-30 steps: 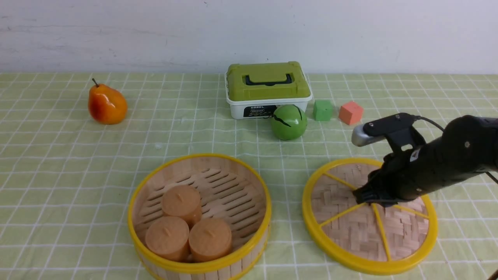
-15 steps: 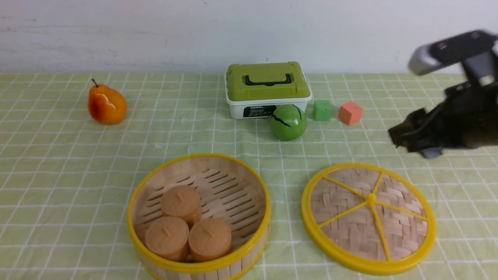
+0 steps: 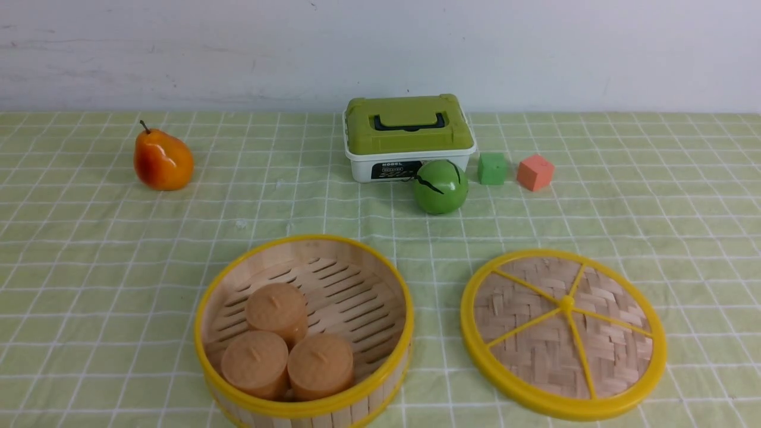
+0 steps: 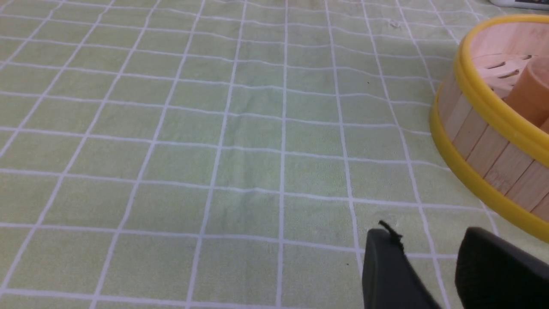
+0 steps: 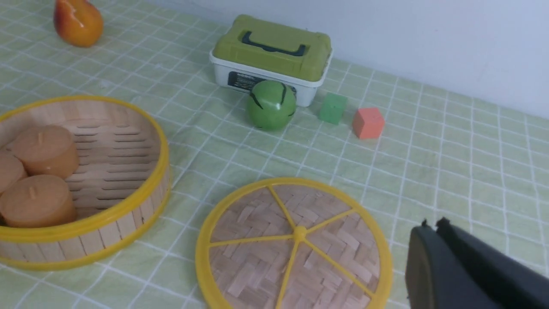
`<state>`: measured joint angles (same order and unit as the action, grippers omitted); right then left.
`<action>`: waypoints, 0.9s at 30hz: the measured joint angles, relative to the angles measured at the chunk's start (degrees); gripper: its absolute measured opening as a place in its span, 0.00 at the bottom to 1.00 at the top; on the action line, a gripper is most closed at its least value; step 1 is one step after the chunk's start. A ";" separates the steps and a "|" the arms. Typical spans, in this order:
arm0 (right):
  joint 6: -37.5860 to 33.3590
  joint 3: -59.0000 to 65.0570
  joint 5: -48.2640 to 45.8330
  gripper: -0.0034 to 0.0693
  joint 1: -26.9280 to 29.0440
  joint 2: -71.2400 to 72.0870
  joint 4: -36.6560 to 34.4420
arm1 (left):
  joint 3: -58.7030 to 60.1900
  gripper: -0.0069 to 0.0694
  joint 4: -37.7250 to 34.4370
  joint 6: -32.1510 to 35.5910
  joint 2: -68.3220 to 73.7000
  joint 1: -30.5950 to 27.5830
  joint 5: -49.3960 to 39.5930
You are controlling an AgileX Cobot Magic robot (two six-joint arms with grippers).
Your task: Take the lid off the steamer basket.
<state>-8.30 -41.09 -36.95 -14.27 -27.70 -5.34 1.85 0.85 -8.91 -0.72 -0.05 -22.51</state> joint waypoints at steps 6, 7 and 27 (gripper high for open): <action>1.70 0.91 -2.03 0.02 0.00 1.70 3.27 | 0.00 0.40 0.00 0.00 0.00 0.00 0.00; 1.70 0.91 -2.29 0.02 0.00 1.74 3.42 | 0.00 0.40 0.00 0.00 0.00 0.00 0.00; 5.44 21.03 19.76 0.04 2.05 12.78 1.61 | 0.00 0.40 0.00 0.00 0.00 0.00 0.00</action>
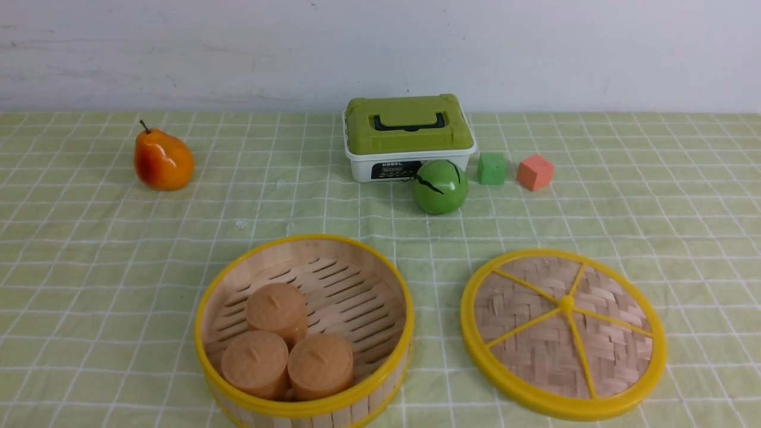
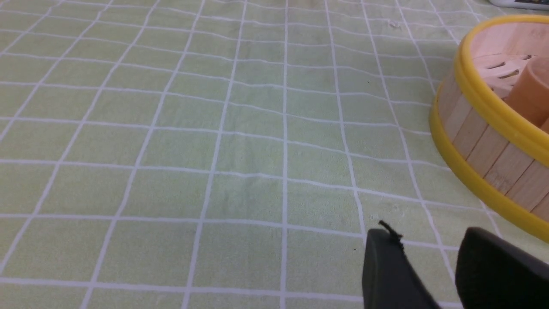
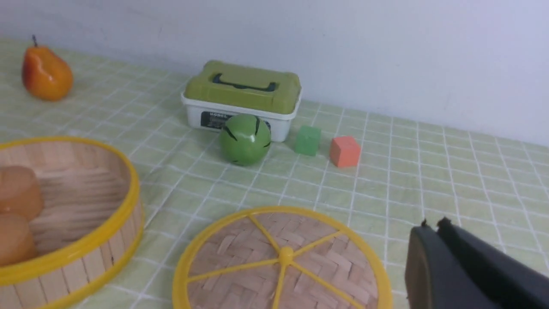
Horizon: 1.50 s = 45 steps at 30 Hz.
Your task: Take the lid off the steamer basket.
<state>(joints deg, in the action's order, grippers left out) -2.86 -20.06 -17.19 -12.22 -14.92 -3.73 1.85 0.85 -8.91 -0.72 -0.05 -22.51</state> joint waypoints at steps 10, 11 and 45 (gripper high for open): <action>9.80 21.45 5.49 0.05 18.40 15.13 2.48 | 0.00 0.40 0.00 0.00 0.00 0.00 0.00; 9.99 21.51 4.90 0.06 18.68 15.42 2.62 | 0.00 0.40 0.00 0.00 0.00 0.00 0.00; 11.39 21.08 -5.03 0.11 15.61 15.49 3.73 | 0.00 0.40 0.00 0.00 0.00 0.00 0.02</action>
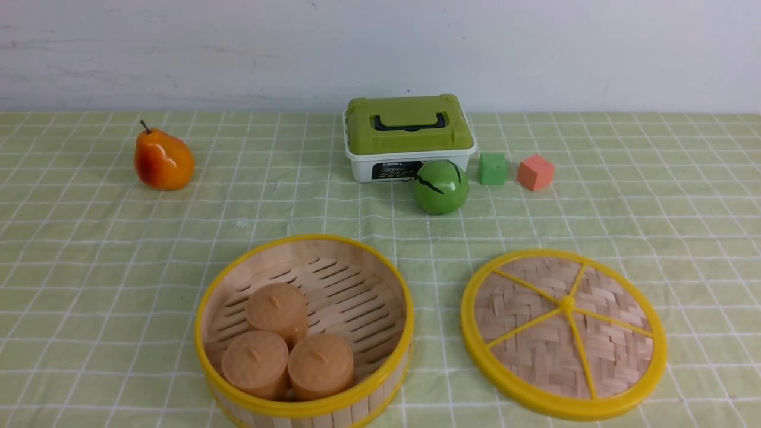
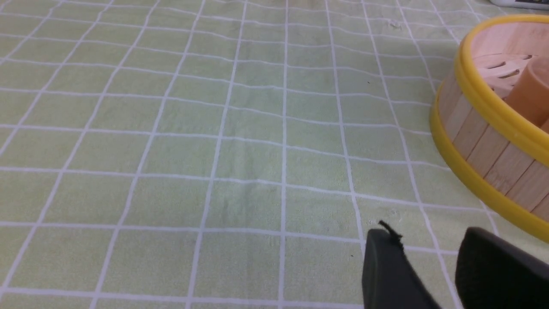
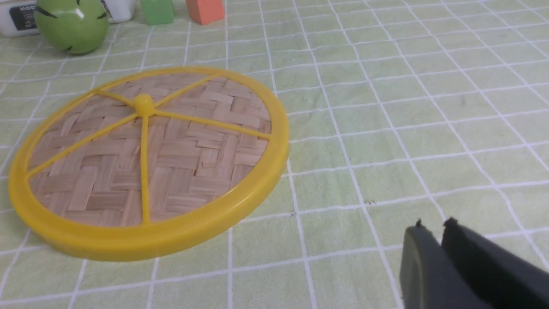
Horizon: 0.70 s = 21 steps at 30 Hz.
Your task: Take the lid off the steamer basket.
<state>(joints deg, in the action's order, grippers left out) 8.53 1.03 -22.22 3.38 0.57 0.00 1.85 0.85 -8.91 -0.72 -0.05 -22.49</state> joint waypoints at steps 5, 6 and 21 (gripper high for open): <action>0.00 0.00 0.00 0.12 0.00 0.00 0.00 | 0.00 0.40 0.00 0.00 0.00 0.00 0.00; 0.00 0.00 0.00 0.12 0.00 0.00 0.00 | 0.00 0.40 0.00 0.00 0.00 0.00 0.00; 0.00 0.00 0.00 0.15 0.00 0.00 0.00 | 0.00 0.40 0.00 0.00 0.00 0.00 0.00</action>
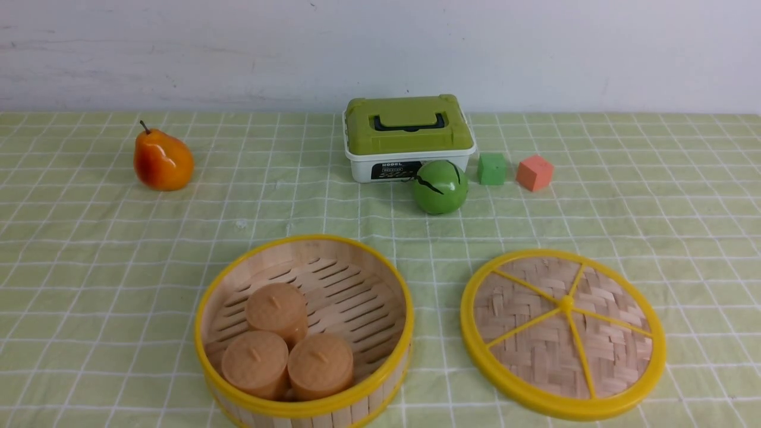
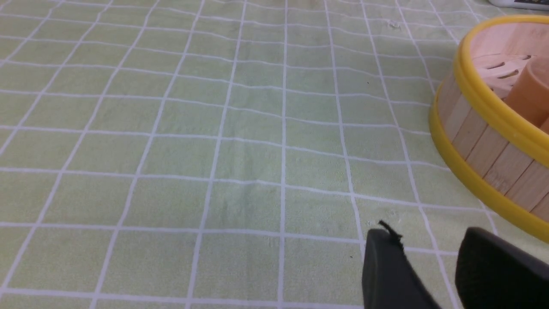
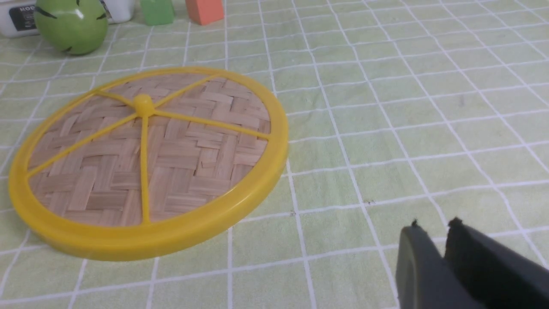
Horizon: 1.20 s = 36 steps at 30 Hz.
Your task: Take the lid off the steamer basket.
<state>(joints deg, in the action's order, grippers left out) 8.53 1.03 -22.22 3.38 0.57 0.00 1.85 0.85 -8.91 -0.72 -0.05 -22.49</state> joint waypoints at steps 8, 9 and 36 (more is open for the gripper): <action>0.00 0.00 0.00 0.16 0.00 0.00 0.00 | 0.00 0.40 0.00 0.00 0.00 0.00 0.00; 0.00 0.00 0.00 0.16 0.00 0.00 0.00 | 0.00 0.40 0.00 0.00 0.00 0.00 0.00; 0.00 0.00 0.00 0.20 0.00 0.00 0.00 | 0.00 0.40 0.00 0.00 0.00 0.00 0.00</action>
<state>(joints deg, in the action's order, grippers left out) 8.53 1.03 -22.22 3.38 0.57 0.00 1.85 0.85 -8.91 -0.72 -0.05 -22.49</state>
